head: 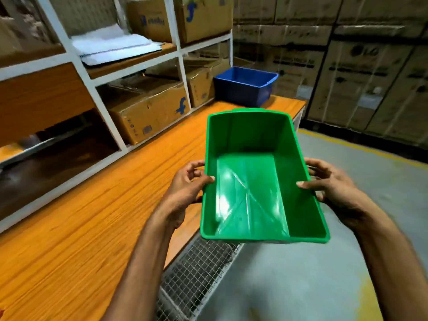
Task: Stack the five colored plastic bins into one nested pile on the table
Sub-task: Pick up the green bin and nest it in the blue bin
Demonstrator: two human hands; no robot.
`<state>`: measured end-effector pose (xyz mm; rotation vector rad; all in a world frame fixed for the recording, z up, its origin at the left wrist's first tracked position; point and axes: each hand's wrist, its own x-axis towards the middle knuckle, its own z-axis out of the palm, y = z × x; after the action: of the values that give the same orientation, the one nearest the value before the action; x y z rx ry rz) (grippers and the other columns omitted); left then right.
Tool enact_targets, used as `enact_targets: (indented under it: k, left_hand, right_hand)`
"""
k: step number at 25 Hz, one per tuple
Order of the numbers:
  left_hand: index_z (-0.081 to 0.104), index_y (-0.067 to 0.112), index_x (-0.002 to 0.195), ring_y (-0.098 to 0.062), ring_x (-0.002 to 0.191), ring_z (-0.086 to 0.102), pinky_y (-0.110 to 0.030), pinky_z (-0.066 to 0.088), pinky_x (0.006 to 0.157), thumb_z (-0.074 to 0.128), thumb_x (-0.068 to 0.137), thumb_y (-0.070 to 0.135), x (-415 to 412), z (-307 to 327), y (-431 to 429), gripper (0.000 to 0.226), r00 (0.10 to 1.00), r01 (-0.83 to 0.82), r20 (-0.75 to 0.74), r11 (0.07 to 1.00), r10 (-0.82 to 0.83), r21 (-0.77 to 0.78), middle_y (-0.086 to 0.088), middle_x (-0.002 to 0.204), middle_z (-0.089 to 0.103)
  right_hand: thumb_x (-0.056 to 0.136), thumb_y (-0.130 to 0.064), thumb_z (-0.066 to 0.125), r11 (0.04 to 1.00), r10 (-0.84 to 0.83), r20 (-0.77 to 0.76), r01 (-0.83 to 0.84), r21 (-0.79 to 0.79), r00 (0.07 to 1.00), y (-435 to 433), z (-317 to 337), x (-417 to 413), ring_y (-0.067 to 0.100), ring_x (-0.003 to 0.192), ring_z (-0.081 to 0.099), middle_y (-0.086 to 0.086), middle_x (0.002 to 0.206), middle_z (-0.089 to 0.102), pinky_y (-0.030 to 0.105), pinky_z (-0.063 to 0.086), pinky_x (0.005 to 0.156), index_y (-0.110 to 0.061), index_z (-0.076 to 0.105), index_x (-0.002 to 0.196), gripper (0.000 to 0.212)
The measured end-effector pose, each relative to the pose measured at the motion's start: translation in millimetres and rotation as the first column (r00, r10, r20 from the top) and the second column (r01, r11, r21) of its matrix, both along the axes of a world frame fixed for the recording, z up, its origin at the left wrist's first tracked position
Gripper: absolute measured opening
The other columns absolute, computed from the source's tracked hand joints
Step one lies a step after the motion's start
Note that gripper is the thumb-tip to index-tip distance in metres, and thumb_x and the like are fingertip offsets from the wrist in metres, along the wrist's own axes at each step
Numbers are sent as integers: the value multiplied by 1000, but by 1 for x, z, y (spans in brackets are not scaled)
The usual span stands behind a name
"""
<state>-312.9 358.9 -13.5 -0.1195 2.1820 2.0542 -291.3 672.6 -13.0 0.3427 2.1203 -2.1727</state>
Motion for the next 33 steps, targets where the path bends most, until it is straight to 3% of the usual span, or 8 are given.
enact_targets:
  k: [4, 10, 18, 20, 23, 27, 30, 33]
  left_hand:
    - [59, 24, 112, -14, 86, 60, -16, 51, 60, 62, 87, -15, -14, -37, 103, 47, 993, 84, -81, 996, -86, -23, -2, 103, 65]
    - [61, 24, 124, -20, 109, 66, -39, 54, 97, 75, 85, -6, -45, -72, 221, 52, 986, 140, -85, 990, -141, -11, -1, 122, 70]
    - [56, 18, 130, -13, 107, 69, -27, 60, 88, 69, 87, -6, -159, -83, 342, 50, 964, 245, -101, 969, -246, -26, -5, 124, 67]
    - [57, 18, 129, -10, 103, 71, -23, 60, 82, 69, 88, -6, -203, -87, 369, 49, 963, 254, -93, 967, -254, -7, -6, 123, 67]
    - [62, 20, 129, -21, 106, 71, -34, 61, 88, 74, 85, -3, -274, -90, 404, 51, 960, 266, -78, 963, -268, -33, -5, 122, 69]
    - [68, 22, 130, -17, 100, 73, -34, 62, 78, 75, 84, -1, -364, -85, 449, 52, 971, 238, -11, 970, -238, -42, -2, 124, 71]
    - [73, 25, 125, -23, 108, 73, -29, 61, 75, 73, 85, 5, -418, -78, 486, 45, 966, 255, 57, 967, -254, -17, -2, 117, 75]
    - [74, 30, 115, -17, 94, 73, -20, 56, 63, 71, 88, 2, -458, -71, 519, 40, 980, 188, 62, 982, -188, 13, -3, 102, 73]
  right_hand:
    - [83, 21, 63, 988, -66, -98, 79, 129, 993, 92, -31, 16, 23, 94, 57, 23, 117, 59, 34, 52, 78, -24, 57, 132, 67]
    - [80, 19, 67, 954, -219, -162, 246, 172, 962, 199, -53, 18, 20, 90, 46, 7, 107, 51, 37, 50, 86, -35, 58, 125, 71]
    - [80, 26, 54, 893, -363, -144, 388, 229, 921, 299, -63, -73, 0, 74, 47, 1, 103, 52, 26, 50, 72, -27, 53, 120, 67]
    - [80, 24, 54, 876, -375, -142, 400, 269, 916, 327, -59, -112, 5, 77, 47, 2, 104, 52, 26, 51, 72, -31, 52, 117, 67]
    - [81, 23, 56, 869, -347, -118, 367, 331, 930, 367, -51, -171, 14, 82, 48, 4, 105, 53, 36, 53, 74, -28, 53, 120, 64]
    - [81, 24, 55, 901, -368, -15, 360, 241, 930, 416, -41, -255, 9, 63, 53, 5, 100, 57, 19, 53, 56, -20, 59, 111, 53]
    - [78, 16, 56, 895, -434, 89, 417, 160, 897, 457, -51, -316, 9, 62, 68, 12, 100, 70, 22, 55, 52, -5, 63, 117, 45]
    - [76, 16, 53, 915, -401, 106, 392, 96, 910, 495, -53, -374, 17, 71, 71, 21, 108, 74, 25, 58, 53, -2, 63, 122, 51]
